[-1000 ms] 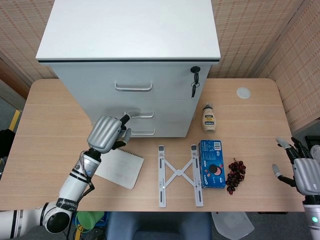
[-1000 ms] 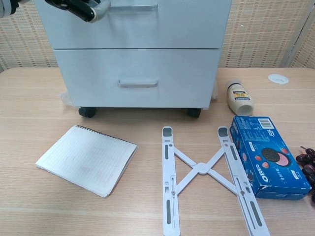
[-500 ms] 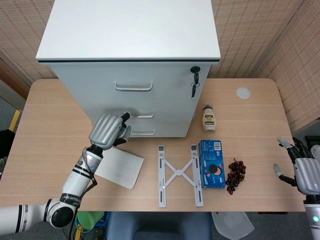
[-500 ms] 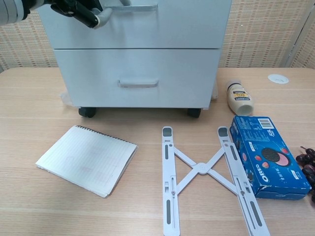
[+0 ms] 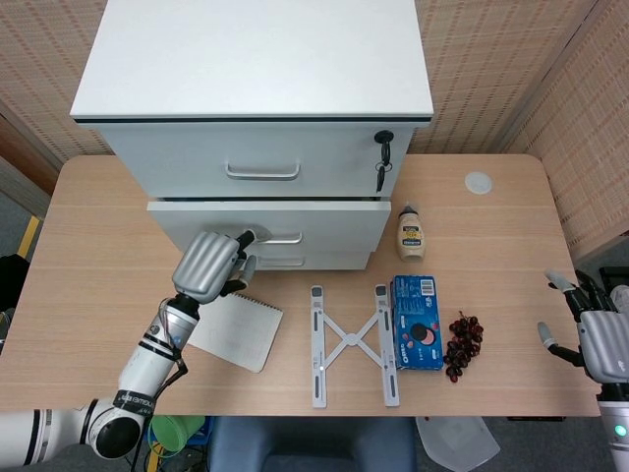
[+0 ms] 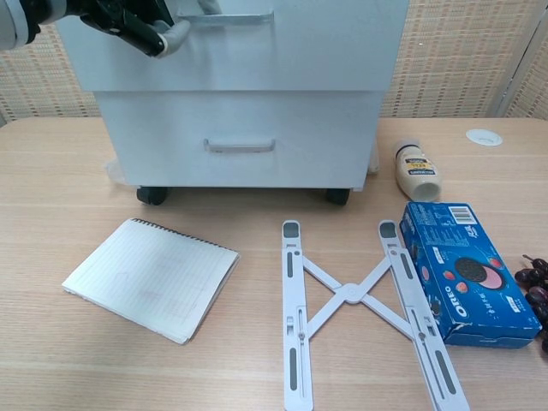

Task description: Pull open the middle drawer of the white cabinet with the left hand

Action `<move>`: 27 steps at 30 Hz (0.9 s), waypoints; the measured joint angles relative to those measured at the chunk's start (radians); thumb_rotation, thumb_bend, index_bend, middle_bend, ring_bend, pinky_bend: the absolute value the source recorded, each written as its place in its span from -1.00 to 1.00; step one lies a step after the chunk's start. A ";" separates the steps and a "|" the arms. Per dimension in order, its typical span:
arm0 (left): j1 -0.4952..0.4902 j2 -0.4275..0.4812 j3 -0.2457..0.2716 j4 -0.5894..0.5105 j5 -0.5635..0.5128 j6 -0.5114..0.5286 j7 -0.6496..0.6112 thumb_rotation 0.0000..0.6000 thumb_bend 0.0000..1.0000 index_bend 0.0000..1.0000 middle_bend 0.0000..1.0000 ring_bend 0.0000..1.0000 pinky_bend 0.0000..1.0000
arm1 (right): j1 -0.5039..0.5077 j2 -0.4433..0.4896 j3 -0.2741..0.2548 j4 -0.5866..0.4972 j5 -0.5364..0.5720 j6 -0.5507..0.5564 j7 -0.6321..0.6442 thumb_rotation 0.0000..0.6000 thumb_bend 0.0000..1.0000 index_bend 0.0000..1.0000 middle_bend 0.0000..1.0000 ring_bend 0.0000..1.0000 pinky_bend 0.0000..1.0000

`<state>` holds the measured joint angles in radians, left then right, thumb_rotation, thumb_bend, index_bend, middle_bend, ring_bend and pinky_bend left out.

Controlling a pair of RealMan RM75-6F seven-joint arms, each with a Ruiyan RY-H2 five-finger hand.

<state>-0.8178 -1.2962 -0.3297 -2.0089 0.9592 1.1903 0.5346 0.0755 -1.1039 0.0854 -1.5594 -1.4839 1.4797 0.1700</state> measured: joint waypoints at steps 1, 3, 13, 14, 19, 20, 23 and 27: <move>0.003 0.001 0.004 -0.005 0.004 0.005 0.000 1.00 0.16 -0.38 0.86 0.95 1.00 | 0.000 0.000 0.000 0.000 0.000 0.000 0.000 1.00 -0.33 -0.73 -0.52 -0.73 -0.68; 0.009 0.004 0.015 -0.016 0.016 0.017 0.000 1.00 0.16 -0.38 0.86 0.95 1.00 | 0.001 0.000 0.000 0.000 0.000 -0.002 -0.001 1.00 -0.33 -0.73 -0.52 -0.73 -0.68; 0.034 0.014 0.048 -0.057 0.070 0.055 -0.004 1.00 0.16 -0.39 0.86 0.95 1.00 | 0.004 0.001 0.001 -0.004 0.002 -0.006 -0.007 1.00 -0.33 -0.73 -0.52 -0.73 -0.68; 0.036 0.015 0.052 -0.061 0.076 0.058 -0.004 1.00 0.16 -0.39 0.86 0.95 1.00 | 0.004 0.001 0.001 -0.004 0.003 -0.006 -0.007 1.00 -0.33 -0.73 -0.52 -0.73 -0.68; 0.041 0.022 0.063 -0.075 0.081 0.061 0.002 1.00 0.16 -0.39 0.86 0.95 1.00 | 0.004 0.000 0.002 -0.004 0.004 -0.007 -0.008 1.00 -0.33 -0.73 -0.52 -0.73 -0.68; 0.043 0.023 0.064 -0.077 0.083 0.063 0.002 1.00 0.16 -0.39 0.86 0.95 1.00 | 0.004 0.000 0.002 -0.004 0.003 -0.007 -0.008 1.00 -0.33 -0.73 -0.52 -0.73 -0.68; 0.048 0.025 0.071 -0.085 0.094 0.069 0.002 1.00 0.16 -0.39 0.86 0.95 1.00 | 0.005 -0.001 0.002 -0.004 0.004 -0.009 -0.008 1.00 -0.33 -0.73 -0.52 -0.73 -0.68; 0.056 0.028 0.084 -0.098 0.112 0.076 0.007 1.00 0.16 -0.39 0.86 0.95 1.00 | 0.008 -0.001 0.003 -0.003 0.005 -0.013 -0.008 1.00 -0.33 -0.73 -0.52 -0.73 -0.68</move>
<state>-0.7621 -1.2682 -0.2461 -2.1071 1.0716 1.2666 0.5421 0.0832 -1.1047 0.0881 -1.5623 -1.4785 1.4663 0.1617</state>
